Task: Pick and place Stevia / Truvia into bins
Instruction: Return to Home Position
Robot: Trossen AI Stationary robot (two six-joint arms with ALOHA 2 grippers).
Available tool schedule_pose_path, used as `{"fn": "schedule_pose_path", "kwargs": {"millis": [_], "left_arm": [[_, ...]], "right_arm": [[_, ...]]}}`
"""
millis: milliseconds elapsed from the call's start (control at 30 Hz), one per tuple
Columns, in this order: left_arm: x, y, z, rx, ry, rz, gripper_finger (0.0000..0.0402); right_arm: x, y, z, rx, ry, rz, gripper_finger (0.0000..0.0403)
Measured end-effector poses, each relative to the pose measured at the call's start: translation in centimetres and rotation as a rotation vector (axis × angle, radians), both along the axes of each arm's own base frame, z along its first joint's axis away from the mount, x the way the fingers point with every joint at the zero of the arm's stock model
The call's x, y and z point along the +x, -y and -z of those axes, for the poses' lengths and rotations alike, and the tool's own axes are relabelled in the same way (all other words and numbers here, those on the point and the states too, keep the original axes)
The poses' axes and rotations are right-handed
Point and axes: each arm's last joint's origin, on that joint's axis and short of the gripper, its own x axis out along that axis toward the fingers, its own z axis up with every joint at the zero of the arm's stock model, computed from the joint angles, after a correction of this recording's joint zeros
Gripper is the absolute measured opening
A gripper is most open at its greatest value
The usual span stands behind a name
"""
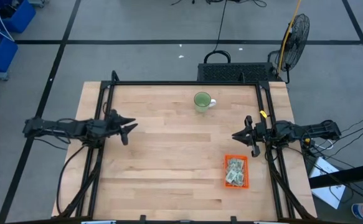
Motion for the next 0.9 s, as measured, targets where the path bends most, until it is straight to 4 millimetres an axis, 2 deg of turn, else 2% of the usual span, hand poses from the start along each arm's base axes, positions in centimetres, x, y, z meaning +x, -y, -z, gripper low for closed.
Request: {"fn": "schedule_pose_path", "kwargs": {"millis": [300,433,600,900], "left_arm": [[-0.8,0.0,-1.0,0.078,0.094,0.041,0.0143],[-0.6,0.4,-1.4,0.144,0.156,0.208,0.0143],[0.1,1.1,-0.5,0.21,0.247,0.462,0.0143],[0.2,1.2,-0.3,0.202,0.233,0.471,0.0143]], "right_arm": [[0.0,0.0,0.0,-0.006,-0.003,0.0,0.0043],[0.0,0.0,0.0,-0.024,-0.002,0.0,0.0043],[0.0,0.0,0.0,-0.06,0.0,0.001,0.0043],[0.0,0.0,0.1,-0.049,-0.004,-0.004,0.0043]]}}
